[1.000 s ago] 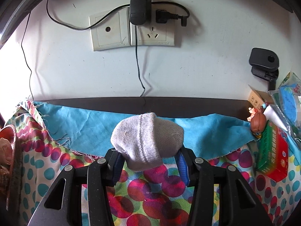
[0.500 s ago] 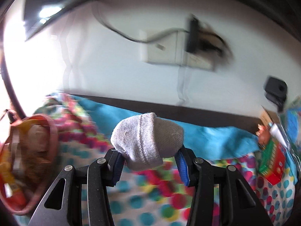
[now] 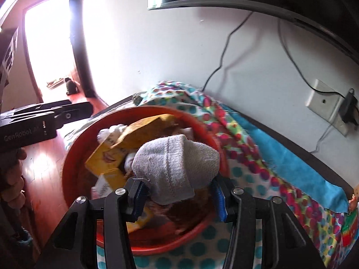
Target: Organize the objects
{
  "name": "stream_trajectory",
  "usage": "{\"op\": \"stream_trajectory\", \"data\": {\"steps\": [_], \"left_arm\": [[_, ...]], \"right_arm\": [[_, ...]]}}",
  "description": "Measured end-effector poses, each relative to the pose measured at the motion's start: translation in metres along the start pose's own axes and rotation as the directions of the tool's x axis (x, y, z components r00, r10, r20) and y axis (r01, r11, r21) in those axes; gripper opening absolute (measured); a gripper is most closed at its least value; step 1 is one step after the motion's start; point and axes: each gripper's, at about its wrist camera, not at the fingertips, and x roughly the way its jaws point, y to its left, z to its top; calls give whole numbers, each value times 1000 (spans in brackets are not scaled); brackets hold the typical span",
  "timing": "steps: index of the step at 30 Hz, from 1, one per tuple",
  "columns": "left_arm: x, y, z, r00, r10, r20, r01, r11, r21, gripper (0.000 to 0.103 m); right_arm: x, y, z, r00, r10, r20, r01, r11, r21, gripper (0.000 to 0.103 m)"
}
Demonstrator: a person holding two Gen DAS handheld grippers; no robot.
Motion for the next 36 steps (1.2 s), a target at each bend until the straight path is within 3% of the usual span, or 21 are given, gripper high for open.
{"op": "stream_trajectory", "data": {"steps": [6,13,15,17,26,32,36], "left_arm": [[-1,-1,-1,999,2,-50,-1,1000,20,66],[3,6,0,996,-4,-86,3,1000,-15,67],[5,8,-1,995,-1,-97,-2,1000,-26,67],[7,10,-1,995,9,-104,-12,1000,-29,67],[7,11,0,992,17,-122,-23,998,-51,67],[0,5,-1,987,43,-153,-53,997,-60,67],[1,-3,-16,976,19,-217,-33,998,-61,67]], "right_arm": [[20,24,-1,998,13,-54,-12,1000,16,47],[35,24,-6,994,-5,-106,10,999,46,52],[37,23,-7,994,-15,-112,21,998,58,58],[40,22,-8,993,-13,-120,21,997,70,75],[25,29,-2,991,-76,-113,82,996,44,102],[-4,33,-14,969,-199,-145,201,980,4,102],[-19,30,-32,969,-177,-170,181,984,4,102]]}}
